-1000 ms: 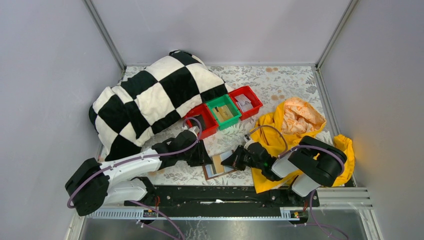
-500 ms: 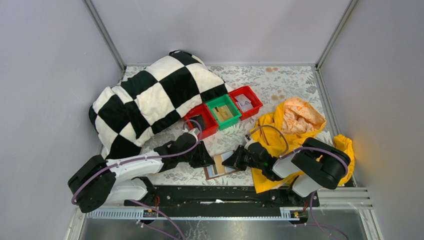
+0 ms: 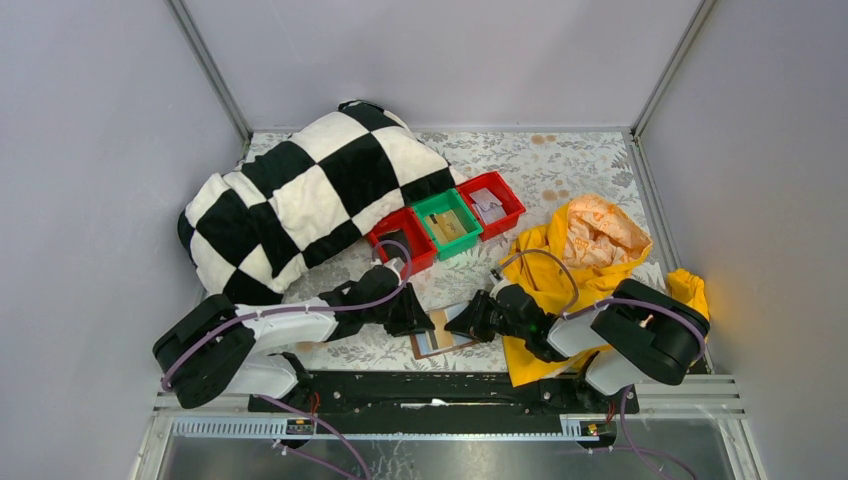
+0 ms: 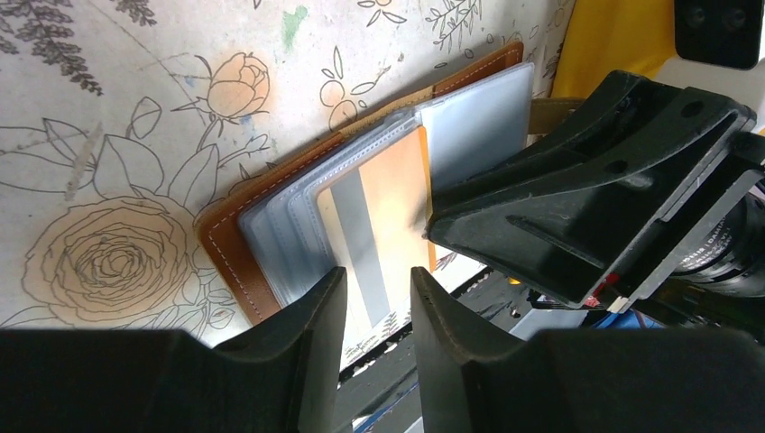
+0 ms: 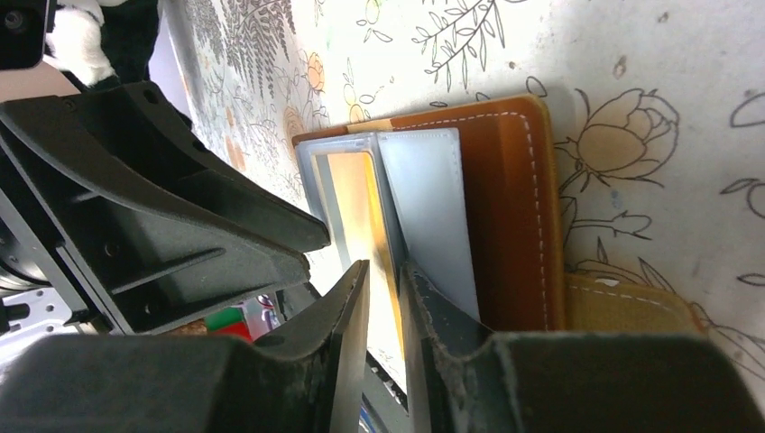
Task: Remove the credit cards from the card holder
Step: Remove the credit card from the card holder.
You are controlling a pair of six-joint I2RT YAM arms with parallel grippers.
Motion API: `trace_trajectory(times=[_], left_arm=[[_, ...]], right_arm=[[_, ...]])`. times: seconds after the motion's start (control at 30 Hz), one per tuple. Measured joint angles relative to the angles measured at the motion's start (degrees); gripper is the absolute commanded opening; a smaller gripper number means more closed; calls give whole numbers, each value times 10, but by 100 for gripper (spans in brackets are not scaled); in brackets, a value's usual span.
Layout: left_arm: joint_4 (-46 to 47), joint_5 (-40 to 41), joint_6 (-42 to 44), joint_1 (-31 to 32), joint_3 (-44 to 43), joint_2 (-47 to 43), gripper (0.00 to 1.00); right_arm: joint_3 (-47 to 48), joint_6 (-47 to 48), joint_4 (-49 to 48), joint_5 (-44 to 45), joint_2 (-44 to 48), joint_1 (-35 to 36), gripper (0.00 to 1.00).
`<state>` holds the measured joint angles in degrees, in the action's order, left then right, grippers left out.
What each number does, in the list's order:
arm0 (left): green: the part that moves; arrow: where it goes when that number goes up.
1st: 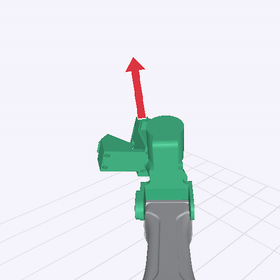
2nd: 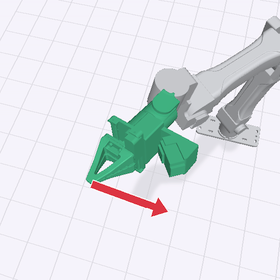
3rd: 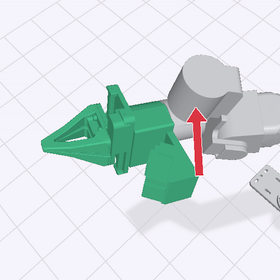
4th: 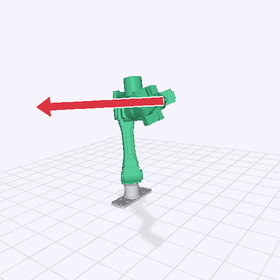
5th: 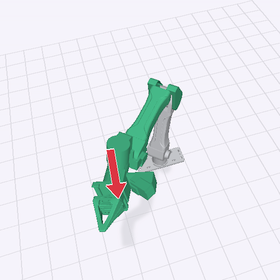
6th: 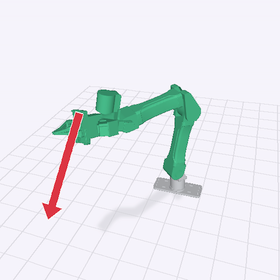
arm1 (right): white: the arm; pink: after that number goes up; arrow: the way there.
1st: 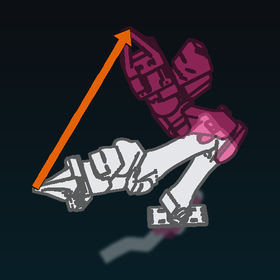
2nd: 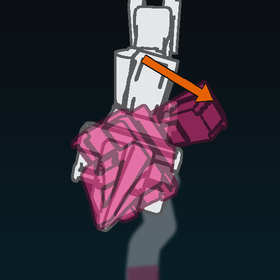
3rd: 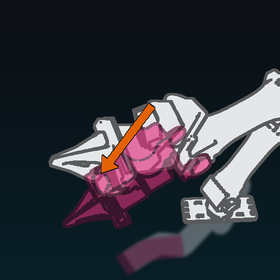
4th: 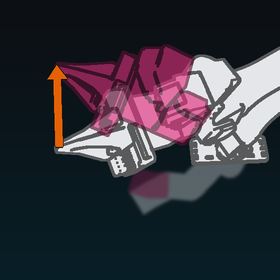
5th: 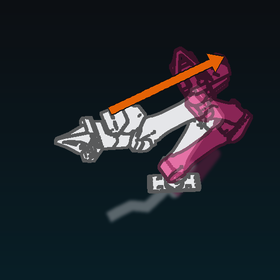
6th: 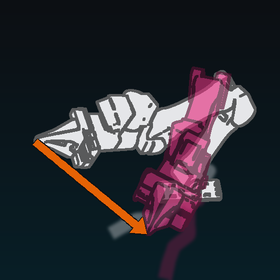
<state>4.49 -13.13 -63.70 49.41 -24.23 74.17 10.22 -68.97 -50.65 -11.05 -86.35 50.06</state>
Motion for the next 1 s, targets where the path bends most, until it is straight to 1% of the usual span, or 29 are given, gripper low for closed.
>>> trace_trajectory(times=[0.17, 0.27, 0.37, 0.43, 0.47, 0.7, 1.0], left_arm=[[15, -6, -7, 0, 0, 11, 36], [17, -8, -9, 0, 0, 14, 37], [17, -8, -10, 0, 0, 14, 36], [17, -8, -11, 0, 1, 14, 36], [17, -8, -11, 0, 1, 13, 36], [16, -7, -11, 0, 1, 13, 36], [29, -17, -9, 0, 5, 21, 36]], right_arm=[[1, 22, 45, 7, 35, 0, 24], [9, 39, 73, 10, 49, 0, 20], [15, 51, 89, 10, 50, 0, 12], [16, 56, 91, 10, 50, 0, 2], [16, 58, 91, 10, 49, 0, 0], [14, 59, 90, 12, 50, -2, 0], [4, 85, 116, -7, 97, -38, 0]])
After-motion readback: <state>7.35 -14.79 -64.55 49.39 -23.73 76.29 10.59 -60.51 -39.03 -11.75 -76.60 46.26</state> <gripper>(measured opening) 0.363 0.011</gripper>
